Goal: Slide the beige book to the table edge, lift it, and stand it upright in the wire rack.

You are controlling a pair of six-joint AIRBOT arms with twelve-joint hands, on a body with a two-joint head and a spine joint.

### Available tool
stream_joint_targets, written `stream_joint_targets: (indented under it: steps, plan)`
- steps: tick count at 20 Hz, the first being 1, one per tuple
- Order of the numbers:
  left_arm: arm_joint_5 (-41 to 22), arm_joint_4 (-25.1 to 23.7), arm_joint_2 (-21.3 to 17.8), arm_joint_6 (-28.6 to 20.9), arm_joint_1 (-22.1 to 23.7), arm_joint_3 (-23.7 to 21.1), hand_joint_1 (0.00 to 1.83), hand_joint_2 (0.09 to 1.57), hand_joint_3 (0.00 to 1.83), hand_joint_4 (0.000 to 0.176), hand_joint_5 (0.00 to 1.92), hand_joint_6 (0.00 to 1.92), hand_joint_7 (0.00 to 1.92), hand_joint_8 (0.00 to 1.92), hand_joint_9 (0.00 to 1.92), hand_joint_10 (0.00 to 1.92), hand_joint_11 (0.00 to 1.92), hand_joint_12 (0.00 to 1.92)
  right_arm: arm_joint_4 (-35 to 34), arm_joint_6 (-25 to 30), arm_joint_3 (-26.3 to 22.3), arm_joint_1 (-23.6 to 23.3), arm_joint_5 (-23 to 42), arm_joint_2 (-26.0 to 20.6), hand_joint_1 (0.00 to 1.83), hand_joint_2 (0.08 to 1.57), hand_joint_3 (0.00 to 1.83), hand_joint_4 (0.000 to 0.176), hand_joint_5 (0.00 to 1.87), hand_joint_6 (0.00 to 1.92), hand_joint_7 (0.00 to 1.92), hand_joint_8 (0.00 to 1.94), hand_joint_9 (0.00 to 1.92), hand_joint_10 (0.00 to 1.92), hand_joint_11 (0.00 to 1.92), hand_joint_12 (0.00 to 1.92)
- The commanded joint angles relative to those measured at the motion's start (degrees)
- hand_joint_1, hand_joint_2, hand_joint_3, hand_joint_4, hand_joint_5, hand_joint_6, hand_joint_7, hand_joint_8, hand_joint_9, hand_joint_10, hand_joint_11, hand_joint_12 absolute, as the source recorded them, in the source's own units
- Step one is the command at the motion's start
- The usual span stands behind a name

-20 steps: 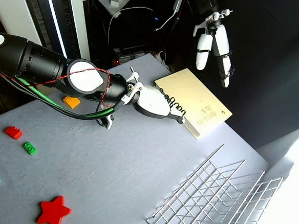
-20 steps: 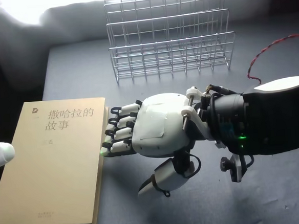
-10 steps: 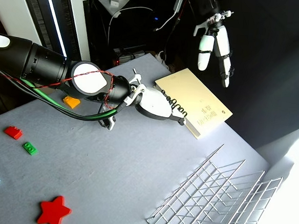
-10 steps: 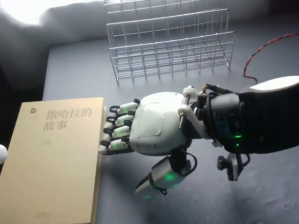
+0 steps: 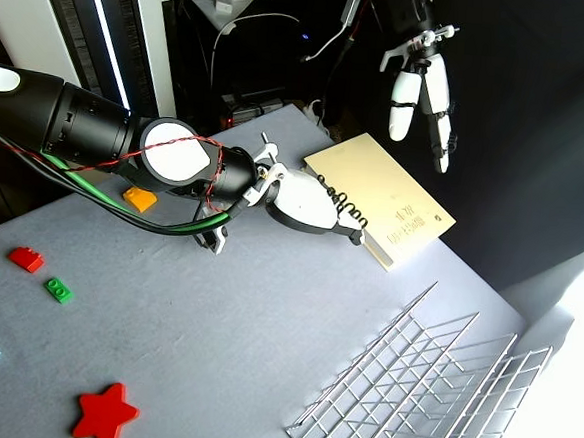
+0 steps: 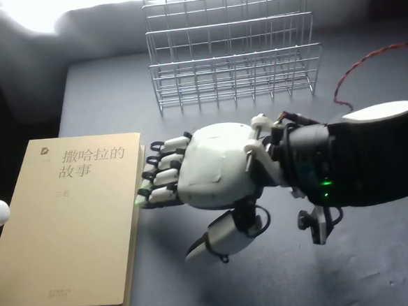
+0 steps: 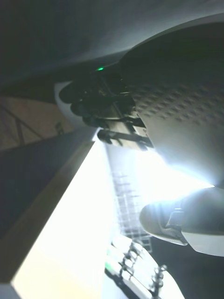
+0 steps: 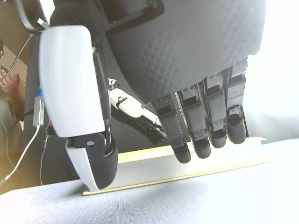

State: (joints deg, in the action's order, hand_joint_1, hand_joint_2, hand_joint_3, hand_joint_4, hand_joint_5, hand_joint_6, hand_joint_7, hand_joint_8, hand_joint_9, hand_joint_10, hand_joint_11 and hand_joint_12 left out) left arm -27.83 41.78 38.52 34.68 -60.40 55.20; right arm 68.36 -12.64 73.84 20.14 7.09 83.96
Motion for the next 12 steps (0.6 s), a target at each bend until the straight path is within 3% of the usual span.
stream_joint_targets:
  steps: [1, 8, 12]
  plan:
    - [-4.49, 0.11, 0.09, -0.81, 0.05, 0.85, 0.14, 1.16, 0.0, 0.077, 0.02, 0.0, 0.03, 0.0, 0.06, 0.0, 0.0, 0.26, -0.91, 0.59, 0.12, -0.78, 3.14, -0.99, 0.09, 1.14, 0.0, 0.0, 0.15, 0.0, 0.17, 0.0, 0.13, 0.0, 0.0, 0.46]
    - [-2.55, 0.06, 2.3, -5.11, 0.03, 3.6, 0.14, 1.17, 0.0, 0.073, 0.02, 0.0, 0.01, 0.0, 0.05, 0.0, 0.0, 0.24, -0.91, 2.59, -0.97, -0.8, 8.16, -7.66, 0.05, 1.16, 0.0, 0.0, 0.15, 0.0, 0.15, 0.0, 0.12, 0.0, 0.0, 0.47]
    - [-2.21, 0.06, 3.84, -8.15, 0.03, 4.83, 0.17, 1.16, 0.0, 0.081, 0.02, 0.0, 0.03, 0.0, 0.05, 0.0, 0.0, 0.25, -0.91, 3.94, -3.22, -0.5, 11.65, -13.66, 0.06, 1.17, 0.0, 0.002, 0.14, 0.0, 0.15, 0.0, 0.12, 0.0, 0.0, 0.47]
